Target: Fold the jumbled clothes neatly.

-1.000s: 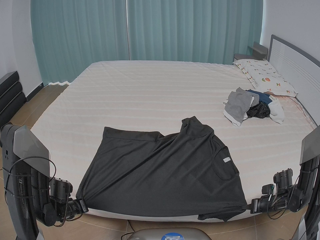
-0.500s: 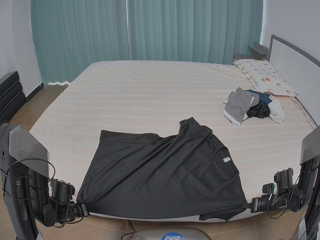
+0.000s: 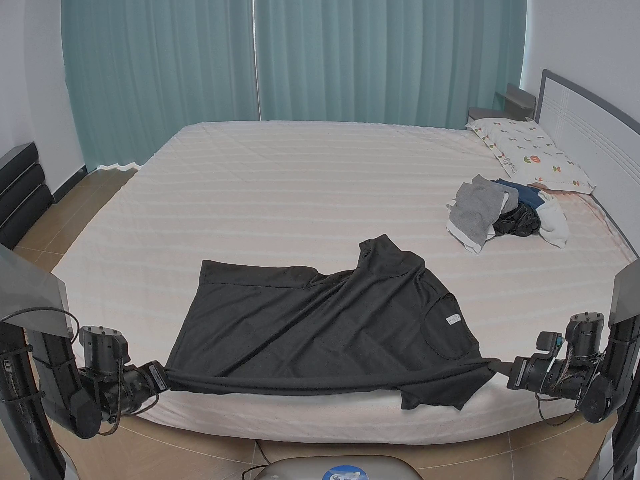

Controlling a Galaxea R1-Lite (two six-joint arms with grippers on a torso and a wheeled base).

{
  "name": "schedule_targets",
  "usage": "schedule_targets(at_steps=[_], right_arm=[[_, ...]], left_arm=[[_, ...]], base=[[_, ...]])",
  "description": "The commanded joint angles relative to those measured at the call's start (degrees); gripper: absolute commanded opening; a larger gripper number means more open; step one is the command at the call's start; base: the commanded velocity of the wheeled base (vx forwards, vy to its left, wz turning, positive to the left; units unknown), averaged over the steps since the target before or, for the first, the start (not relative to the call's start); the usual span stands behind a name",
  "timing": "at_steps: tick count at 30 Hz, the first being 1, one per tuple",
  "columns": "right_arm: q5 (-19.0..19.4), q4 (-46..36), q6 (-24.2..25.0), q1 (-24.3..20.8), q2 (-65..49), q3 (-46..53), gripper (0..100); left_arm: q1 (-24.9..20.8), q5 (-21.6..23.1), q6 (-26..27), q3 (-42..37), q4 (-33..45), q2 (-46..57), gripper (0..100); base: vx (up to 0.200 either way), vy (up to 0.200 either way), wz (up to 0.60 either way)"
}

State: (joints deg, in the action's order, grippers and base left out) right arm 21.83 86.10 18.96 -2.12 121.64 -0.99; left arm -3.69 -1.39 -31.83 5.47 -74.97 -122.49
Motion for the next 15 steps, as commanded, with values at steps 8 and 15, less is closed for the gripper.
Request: schedule_targets(at_steps=[8, 15], right_arm=[[-0.2, 3.4, 1.3, -0.3, 2.6, -1.6, 0], [-0.1, 3.4, 2.0, -0.2, 0.0, -2.3, 0]], left_arm=[[3.8, 0.3, -0.3, 4.4, 0.2, 5.2, 0], [2.9, 0.3, 0.3, 4.4, 1.1, 8.6, 0]], base=[[0.0, 0.0, 0.0], [0.0, 0.0, 0.0]])
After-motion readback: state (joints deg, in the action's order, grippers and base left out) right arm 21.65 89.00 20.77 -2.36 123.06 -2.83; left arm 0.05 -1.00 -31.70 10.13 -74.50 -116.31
